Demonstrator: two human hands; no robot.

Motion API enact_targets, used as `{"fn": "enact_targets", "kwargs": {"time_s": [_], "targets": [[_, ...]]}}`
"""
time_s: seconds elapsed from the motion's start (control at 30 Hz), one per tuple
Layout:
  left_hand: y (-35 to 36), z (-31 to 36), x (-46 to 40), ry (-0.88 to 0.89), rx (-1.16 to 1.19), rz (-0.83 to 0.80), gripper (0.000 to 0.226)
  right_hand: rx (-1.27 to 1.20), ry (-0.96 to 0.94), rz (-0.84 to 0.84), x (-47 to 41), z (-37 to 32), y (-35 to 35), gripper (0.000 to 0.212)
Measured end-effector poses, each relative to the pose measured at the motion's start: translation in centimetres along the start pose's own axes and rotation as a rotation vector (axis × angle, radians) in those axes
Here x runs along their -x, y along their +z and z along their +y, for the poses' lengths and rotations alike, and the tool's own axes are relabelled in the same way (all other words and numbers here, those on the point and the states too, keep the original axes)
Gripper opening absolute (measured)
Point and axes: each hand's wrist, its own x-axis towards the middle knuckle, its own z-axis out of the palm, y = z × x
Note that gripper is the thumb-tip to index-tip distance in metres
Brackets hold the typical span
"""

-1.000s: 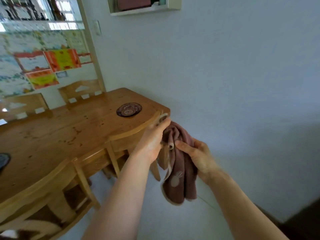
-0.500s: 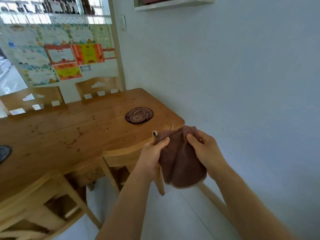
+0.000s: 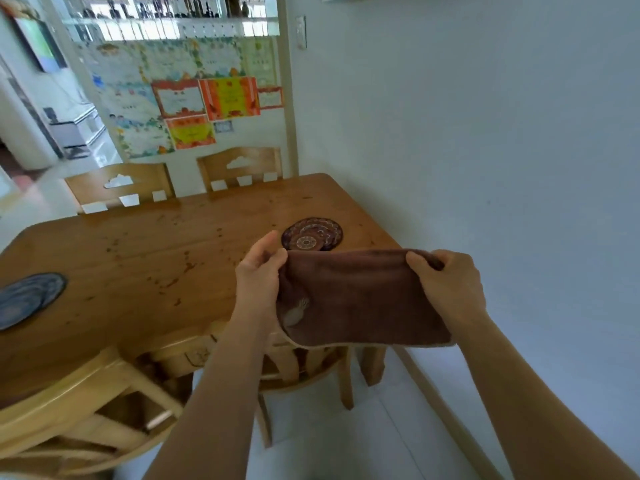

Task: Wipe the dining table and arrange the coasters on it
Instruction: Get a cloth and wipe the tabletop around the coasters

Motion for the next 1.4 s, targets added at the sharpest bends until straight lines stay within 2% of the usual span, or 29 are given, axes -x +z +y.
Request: {"fn": "enact_targets", "kwargs": {"time_s": [0.07,0.2,0.33,0.47,0.57,0.7,0.83,0.9,1.0,1.07,1.17,1.2,1.27,1.33,1.4], "targets": [[-0.5,0.4,-2.3,0.046,-0.103,0.001,0.028,-0.013,-0.043,0.001,-1.7,-0.5,0.9,0.029],[-0.9,0.5,-7.9,0.15,-0.291,0.025,0.023,0.051,-0.205,-0.005,-5.7,-2.5,3.3,0.013],[-1.0,0.4,-13.9,0.256,-0.59,0.085,0.006,0.189,-0.248,-0.049,-10.2,-4.5,6.2,0.022],[-0.4,0.6,-19.8,0.261,-0.693,0.11,0.017,0.155,-0.236,-0.016,-16.1,-5.9,9.6,0.035],[0.6,0.6,-24.0,0.228,-0.745,0.138,0.027,0.054,-0.165,-0.055,-20.0,-7.0,12.3,0.045],[3.1,0.2,-27.0,0.2,-0.606,0.041,0.025,-0.17,-0.121,-0.059,-22.8,-7.2,15.6,0.049],[7.5,-1.6,-27.3,0.078,-0.464,-0.146,0.024,-0.344,-0.036,-0.216,-23.0,-7.5,19.7,0.054],[9.6,-2.7,-26.7,-0.062,-0.329,-0.274,0.037,-0.36,-0.03,-0.355,-23.1,-7.4,21.7,0.057],[11.3,-3.6,-26.7,-0.423,-0.061,-0.346,0.063,-0.25,-0.04,-0.484,-23.6,-6.8,22.8,0.044],[11.7,-4.3,-27.1,-0.509,0.012,-0.389,0.063,-0.119,-0.092,-0.537,-24.3,-6.0,22.6,0.034],[12.1,-5.8,-28.4,-0.416,-0.184,-0.352,0.028,-0.109,-0.122,-0.67,-26.0,-4.7,21.8,0.007],[12.3,-6.5,-29.0,-0.351,-0.292,-0.335,0.021,-0.099,-0.134,-0.707,-27.0,-4.2,21.5,0.011],[13.1,-7.7,-30.2,-0.223,-0.473,-0.38,0.036,-0.047,-0.153,-0.783,-29.2,-3.2,20.8,0.016],[14.0,-8.8,-31.1,-0.182,-0.578,-0.539,0.05,-0.049,-0.145,-0.827,-31.2,-2.5,20.1,0.02],[16.0,-9.8,-32.2,-0.217,-0.661,-0.675,0.031,-0.069,-0.128,-0.837,-33.7,-1.4,19.3,0.026]]}}
